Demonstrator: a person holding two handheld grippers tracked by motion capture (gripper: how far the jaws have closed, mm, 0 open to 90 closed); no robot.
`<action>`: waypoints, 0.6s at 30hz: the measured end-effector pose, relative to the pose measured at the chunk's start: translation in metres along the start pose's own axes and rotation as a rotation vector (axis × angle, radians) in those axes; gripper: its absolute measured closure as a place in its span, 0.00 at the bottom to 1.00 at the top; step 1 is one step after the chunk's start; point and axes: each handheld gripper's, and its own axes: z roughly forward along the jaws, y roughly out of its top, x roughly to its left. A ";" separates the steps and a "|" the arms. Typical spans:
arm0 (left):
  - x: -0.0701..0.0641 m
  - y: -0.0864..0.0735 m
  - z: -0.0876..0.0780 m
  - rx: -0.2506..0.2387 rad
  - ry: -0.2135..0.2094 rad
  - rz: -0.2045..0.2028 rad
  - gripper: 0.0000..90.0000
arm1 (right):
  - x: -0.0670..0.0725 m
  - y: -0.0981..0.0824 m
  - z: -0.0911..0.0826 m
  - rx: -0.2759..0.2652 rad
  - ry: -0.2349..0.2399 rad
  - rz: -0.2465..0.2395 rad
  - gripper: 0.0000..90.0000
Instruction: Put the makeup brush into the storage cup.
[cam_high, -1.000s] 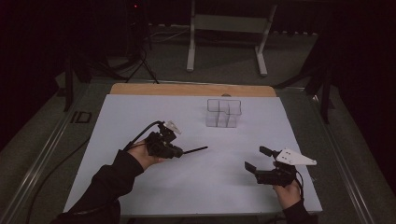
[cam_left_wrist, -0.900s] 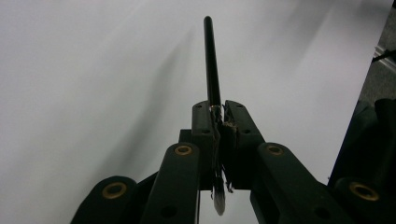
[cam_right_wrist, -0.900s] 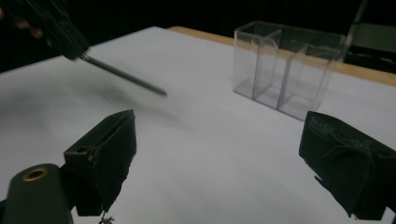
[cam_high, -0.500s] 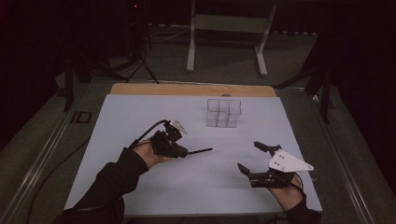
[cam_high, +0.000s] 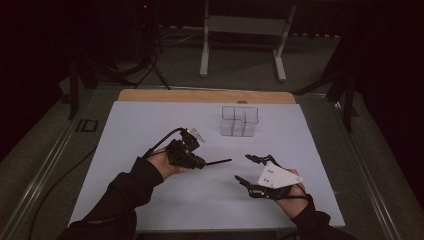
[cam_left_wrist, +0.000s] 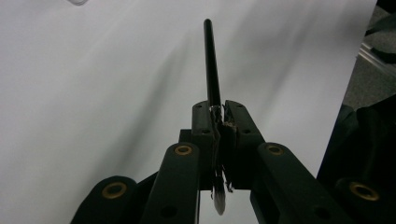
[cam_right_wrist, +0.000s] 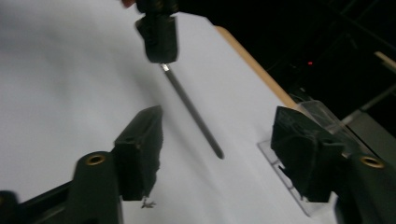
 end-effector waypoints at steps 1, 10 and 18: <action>0.000 0.000 0.000 0.000 0.000 0.000 0.95 | 0.000 0.000 0.000 0.000 0.000 0.000 0.40; -0.005 0.005 0.006 0.002 -0.013 0.014 0.95 | 0.014 -0.002 0.030 0.045 0.066 -0.071 0.45; -0.008 0.010 0.011 0.014 -0.011 0.018 0.95 | 0.023 -0.002 0.046 0.108 0.009 -0.205 0.55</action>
